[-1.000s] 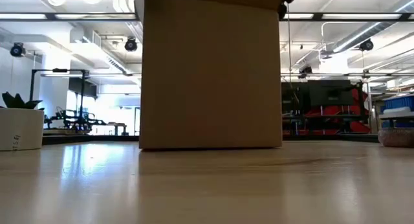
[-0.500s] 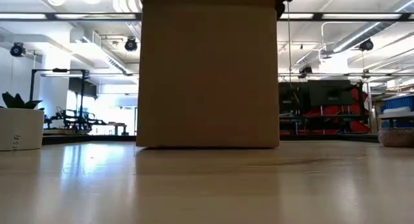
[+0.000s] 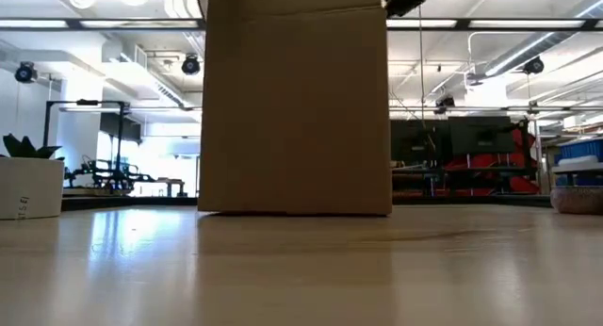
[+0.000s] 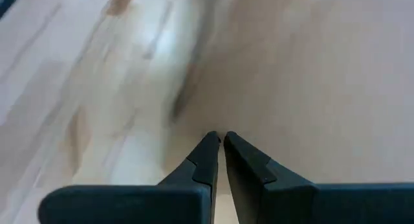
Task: Wrap mug
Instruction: Close the cardboard box
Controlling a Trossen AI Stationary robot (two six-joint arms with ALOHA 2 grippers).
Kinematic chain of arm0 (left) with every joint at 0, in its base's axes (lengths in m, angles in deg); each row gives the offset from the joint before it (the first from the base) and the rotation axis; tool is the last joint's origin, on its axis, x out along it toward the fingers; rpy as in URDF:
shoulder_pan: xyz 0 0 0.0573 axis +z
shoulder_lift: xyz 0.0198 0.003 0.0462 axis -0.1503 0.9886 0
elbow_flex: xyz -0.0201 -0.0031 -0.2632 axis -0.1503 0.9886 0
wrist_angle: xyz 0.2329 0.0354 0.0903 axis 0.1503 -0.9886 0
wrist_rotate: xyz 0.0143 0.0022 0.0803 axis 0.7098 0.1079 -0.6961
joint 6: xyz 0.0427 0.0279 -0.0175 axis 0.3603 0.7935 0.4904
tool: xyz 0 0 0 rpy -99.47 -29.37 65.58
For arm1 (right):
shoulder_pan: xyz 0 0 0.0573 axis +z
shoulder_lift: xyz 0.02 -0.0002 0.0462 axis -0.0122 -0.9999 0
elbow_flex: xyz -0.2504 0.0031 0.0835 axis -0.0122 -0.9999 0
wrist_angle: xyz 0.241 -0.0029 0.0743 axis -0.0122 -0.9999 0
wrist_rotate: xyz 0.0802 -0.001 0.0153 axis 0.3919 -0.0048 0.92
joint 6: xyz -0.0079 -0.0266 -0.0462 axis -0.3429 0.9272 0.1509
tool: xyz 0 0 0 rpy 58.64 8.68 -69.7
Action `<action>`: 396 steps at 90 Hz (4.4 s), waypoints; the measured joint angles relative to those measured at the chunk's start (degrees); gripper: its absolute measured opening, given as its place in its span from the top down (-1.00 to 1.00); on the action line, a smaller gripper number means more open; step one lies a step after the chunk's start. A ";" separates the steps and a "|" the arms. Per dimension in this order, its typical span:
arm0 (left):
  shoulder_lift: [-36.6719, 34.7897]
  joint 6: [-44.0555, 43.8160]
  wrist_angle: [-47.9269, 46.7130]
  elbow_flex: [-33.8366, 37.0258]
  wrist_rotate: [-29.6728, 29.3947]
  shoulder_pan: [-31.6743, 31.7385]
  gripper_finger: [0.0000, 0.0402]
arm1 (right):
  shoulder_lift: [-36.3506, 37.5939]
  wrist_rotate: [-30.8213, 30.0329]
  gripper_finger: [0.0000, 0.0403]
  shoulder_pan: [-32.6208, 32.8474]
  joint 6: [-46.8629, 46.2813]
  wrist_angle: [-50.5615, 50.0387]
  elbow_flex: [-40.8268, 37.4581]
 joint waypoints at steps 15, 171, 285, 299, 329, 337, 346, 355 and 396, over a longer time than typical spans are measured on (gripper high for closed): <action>1.15 -0.95 -0.55 0.00 2.17 3.01 0.90 | 0.77 -0.30 0.93 1.13 -1.42 -2.35 3.22; 5.26 2.13 21.01 -0.15 35.80 16.19 0.90 | -0.15 -12.41 0.93 2.27 -1.15 6.52 0.22; -16.37 -21.06 -28.66 -0.17 34.22 1.23 0.90 | -7.11 -16.90 0.93 1.24 -2.20 8.30 0.63; -18.49 -39.26 -48.45 -0.08 28.54 1.37 0.90 | -6.18 -17.06 0.93 1.22 -2.05 6.48 0.58; -12.41 -22.53 -32.29 1.01 19.23 5.79 0.90 | -5.58 -17.29 0.93 1.48 -2.51 0.34 0.68; -10.07 -8.95 -18.59 1.01 24.27 7.06 0.90 | -5.61 -17.28 0.93 1.64 -2.51 0.37 0.66; -7.23 1.59 -7.11 1.01 30.18 8.69 0.90 | -5.62 -17.26 0.93 1.83 -2.78 0.36 0.64; -4.61 4.54 -3.10 1.01 33.87 10.72 0.90 | -5.43 -17.28 0.93 2.04 -3.69 0.26 0.62; 4.18 -4.62 -6.16 0.61 38.26 15.25 0.90 | 3.06 -19.91 0.93 2.84 -7.62 -1.75 0.14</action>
